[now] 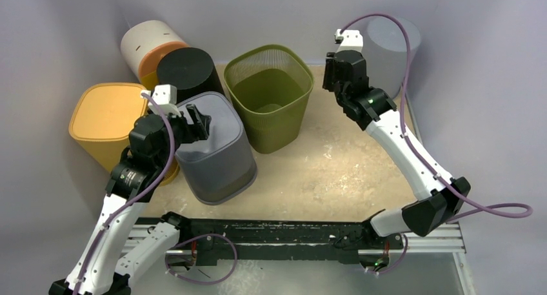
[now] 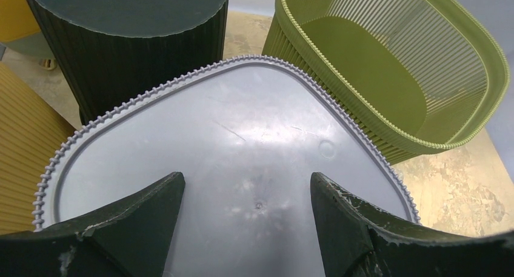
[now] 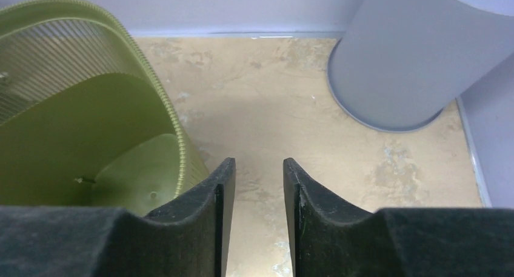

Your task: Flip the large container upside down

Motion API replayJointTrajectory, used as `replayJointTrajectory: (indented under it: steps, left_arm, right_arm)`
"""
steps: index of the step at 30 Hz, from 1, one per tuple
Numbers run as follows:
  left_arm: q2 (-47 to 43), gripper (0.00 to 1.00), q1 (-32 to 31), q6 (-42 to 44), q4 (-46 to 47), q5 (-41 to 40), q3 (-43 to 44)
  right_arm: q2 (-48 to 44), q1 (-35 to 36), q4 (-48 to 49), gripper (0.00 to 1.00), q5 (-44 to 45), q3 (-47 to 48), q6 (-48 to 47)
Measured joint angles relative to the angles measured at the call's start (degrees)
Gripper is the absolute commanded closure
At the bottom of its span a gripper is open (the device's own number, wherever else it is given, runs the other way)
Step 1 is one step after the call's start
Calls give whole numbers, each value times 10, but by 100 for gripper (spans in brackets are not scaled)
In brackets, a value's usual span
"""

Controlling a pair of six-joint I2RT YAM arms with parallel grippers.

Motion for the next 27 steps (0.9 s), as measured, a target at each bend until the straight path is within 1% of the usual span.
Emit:
replayJointTrajectory:
  steps: [2,4,6,9,12,17,22,27]
  left_arm:
    - [0,26,0,0,0,0,0]
    - [0,26,0,0,-2,0,2]
    - [6,26,0,0,-14,-2,13]
    - [30,26,0,0,-62,-11,56]
    - [59,26,0,0,-114,-15,111]
    - [75,26,0,0,-155,-14,170]
    - [48,26,0,-2,-158,-12,180]
    - [23,26,0,-6,-170,-12,183]
  right_arm:
    - [4,0,-7,54,-20,10,-9]
    - [18,2,-20,50,-45,42,-16]
    - [38,7,-27,49,-70,88,-23]
    - [74,28,-31,48,-96,157,-34]
    - [108,57,-31,48,-119,203,-43]
    - [181,108,-31,48,-173,261,-55]
    - [283,162,-31,48,-222,342,-65]
    - [337,189,-21,49,-248,381,-61]
